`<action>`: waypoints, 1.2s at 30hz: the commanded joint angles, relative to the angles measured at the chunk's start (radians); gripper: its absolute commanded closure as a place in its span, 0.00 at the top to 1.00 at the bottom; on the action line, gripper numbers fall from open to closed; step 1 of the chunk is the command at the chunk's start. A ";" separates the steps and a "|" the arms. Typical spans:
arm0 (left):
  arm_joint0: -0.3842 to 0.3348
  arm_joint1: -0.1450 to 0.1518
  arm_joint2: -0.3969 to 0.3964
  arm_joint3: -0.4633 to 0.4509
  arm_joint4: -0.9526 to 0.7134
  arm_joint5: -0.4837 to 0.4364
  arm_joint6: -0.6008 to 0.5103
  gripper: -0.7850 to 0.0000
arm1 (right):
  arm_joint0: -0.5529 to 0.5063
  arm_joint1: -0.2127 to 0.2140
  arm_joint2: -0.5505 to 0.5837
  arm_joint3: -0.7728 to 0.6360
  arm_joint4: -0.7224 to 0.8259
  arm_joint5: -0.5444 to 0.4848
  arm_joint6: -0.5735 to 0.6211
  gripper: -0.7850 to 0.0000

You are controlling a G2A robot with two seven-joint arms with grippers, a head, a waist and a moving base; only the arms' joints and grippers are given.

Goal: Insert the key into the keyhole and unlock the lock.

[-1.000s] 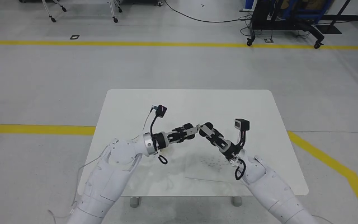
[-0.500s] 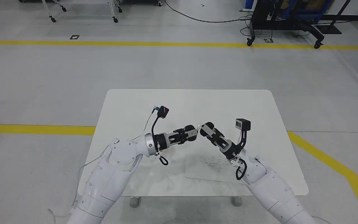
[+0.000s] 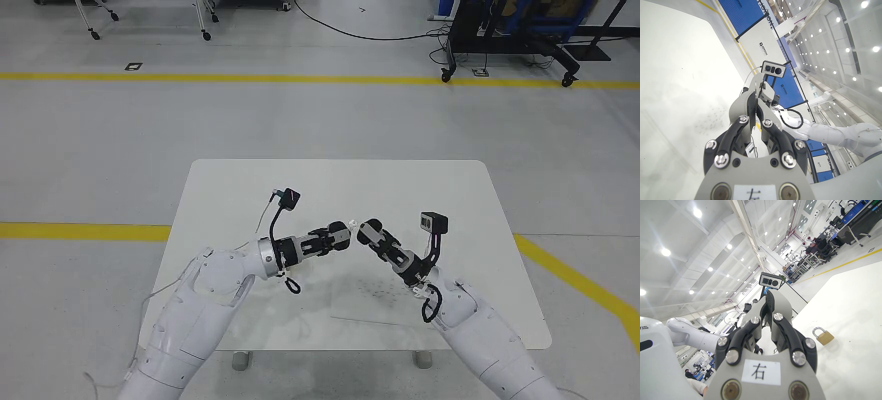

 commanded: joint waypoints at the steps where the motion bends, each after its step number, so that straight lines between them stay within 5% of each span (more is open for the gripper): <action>1: -0.001 0.001 0.000 -0.001 0.002 -0.003 0.004 0.00 | 0.000 -0.001 0.000 -0.001 0.005 0.001 0.007 1.00; 21: 0.018 0.026 -0.090 -0.047 0.181 0.038 0.083 0.00 | 0.000 -0.003 0.007 0.002 0.013 0.002 0.007 1.00; 29: -0.014 0.043 -0.140 0.045 -0.249 -0.007 -0.326 0.00 | -0.005 -0.004 0.009 -0.008 0.022 0.020 0.000 1.00; 32: -0.052 0.050 -0.113 0.083 -0.217 0.023 -0.463 0.00 | -0.015 -0.003 0.003 -0.020 0.090 0.033 0.034 1.00; 36: -0.082 0.050 -0.061 0.085 -0.160 0.030 -0.498 0.00 | -0.017 0.005 0.002 -0.014 0.187 0.083 0.150 1.00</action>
